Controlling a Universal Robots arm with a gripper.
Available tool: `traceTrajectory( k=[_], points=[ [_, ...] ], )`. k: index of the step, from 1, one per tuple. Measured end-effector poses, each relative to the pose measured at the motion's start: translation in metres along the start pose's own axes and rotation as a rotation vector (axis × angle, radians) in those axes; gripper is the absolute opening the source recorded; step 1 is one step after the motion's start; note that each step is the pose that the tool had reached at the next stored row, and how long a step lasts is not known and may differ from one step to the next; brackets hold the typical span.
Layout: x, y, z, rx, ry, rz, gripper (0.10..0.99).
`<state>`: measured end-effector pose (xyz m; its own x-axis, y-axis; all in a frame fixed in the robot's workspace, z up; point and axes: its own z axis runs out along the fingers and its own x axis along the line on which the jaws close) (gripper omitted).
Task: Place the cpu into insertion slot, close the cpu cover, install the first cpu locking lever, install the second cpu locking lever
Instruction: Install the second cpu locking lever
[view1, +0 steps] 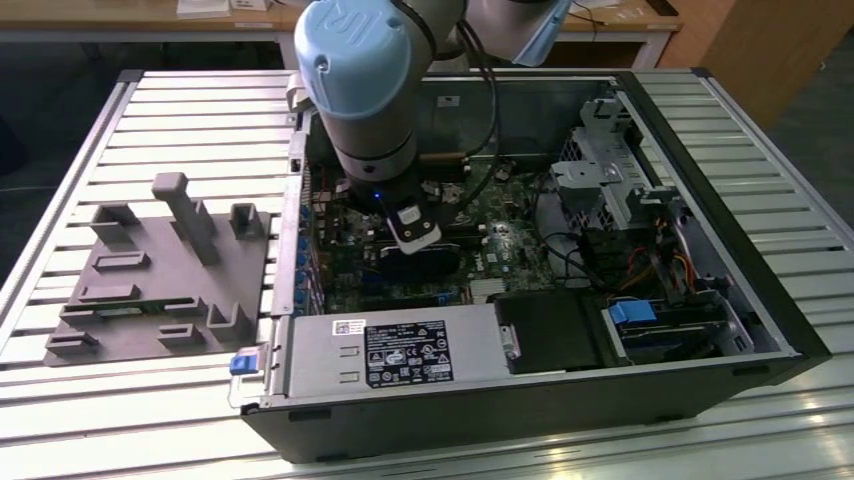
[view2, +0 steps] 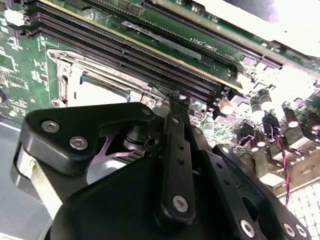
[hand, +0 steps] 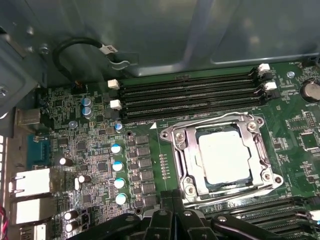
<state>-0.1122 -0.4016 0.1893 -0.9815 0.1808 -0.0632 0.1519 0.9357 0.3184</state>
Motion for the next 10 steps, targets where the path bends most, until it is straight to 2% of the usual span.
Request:
traceTrajectory(
  k=[7, 10],
  points=[
    [0.0011, -0.0006, 0.0034, 0.002, -0.0001, 0.0, 0.102],
    [0.0014, -0.0007, 0.0039, 0.009, -0.0012, -0.001, 0.102]
  ],
)
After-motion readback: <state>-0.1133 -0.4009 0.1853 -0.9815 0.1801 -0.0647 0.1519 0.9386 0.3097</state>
